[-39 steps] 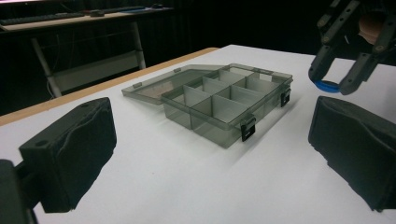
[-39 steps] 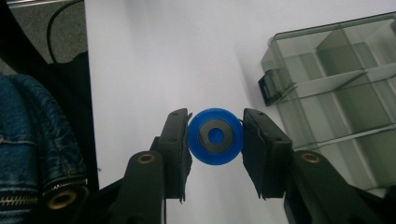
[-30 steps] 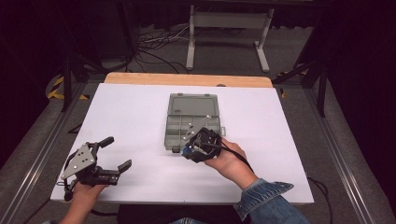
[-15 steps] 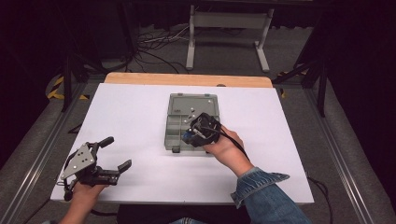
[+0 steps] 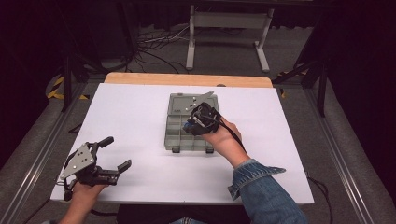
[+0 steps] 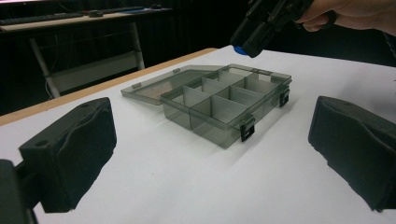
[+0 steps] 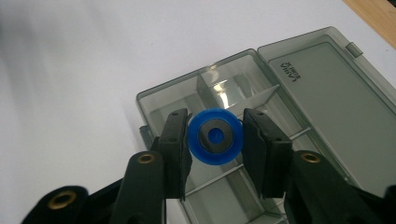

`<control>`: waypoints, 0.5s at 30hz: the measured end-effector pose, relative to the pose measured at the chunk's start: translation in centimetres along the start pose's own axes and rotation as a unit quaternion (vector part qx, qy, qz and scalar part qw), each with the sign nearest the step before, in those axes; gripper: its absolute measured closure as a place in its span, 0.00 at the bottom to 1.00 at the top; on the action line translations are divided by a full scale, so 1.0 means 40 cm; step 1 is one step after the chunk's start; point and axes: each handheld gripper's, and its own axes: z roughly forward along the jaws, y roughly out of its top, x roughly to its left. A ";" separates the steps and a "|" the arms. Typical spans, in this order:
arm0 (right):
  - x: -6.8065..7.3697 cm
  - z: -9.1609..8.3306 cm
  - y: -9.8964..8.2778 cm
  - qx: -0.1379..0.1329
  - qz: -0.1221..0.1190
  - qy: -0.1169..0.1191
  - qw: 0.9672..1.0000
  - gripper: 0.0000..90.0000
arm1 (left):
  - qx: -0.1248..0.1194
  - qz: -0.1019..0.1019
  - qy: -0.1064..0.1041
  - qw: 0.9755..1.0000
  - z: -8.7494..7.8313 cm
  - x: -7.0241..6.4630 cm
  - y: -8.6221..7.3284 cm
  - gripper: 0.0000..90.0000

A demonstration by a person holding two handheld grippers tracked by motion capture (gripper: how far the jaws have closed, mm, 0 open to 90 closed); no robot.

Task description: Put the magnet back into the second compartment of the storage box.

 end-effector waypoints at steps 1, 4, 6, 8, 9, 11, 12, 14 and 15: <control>-0.005 0.003 0.000 0.000 0.004 -0.002 1.000 0.69 | 0.000 0.000 -0.001 1.000 0.000 0.000 0.000 0.02; -0.023 0.014 -0.001 -0.004 0.014 -0.007 1.000 0.69 | -0.002 0.001 -0.001 1.000 0.003 -0.003 0.000 0.02; -0.031 0.019 0.000 -0.003 0.017 -0.012 1.000 0.69 | -0.002 0.001 -0.001 1.000 0.003 -0.004 0.000 0.02; -0.037 0.023 0.001 -0.004 0.020 -0.014 1.000 0.69 | -0.001 0.000 -0.002 1.000 0.003 -0.003 0.000 0.02; -0.045 0.026 0.001 -0.003 0.022 -0.017 1.000 0.69 | 0.000 -0.001 -0.002 1.000 0.002 -0.002 0.000 0.02; -0.049 0.027 0.002 -0.003 0.023 -0.019 1.000 0.69 | -0.001 -0.001 -0.003 1.000 0.002 -0.001 0.000 0.02; -0.056 0.029 0.003 -0.005 0.025 -0.019 0.999 0.69 | -0.001 -0.001 -0.003 1.000 0.002 -0.001 0.000 0.02; -0.058 0.029 0.004 -0.006 0.025 -0.020 0.999 0.69 | -0.001 0.000 -0.002 1.000 0.002 -0.002 0.000 0.02; -0.063 0.031 0.005 -0.007 0.028 -0.023 0.999 0.69 | 0.000 -0.001 -0.003 1.000 0.002 -0.002 0.000 0.02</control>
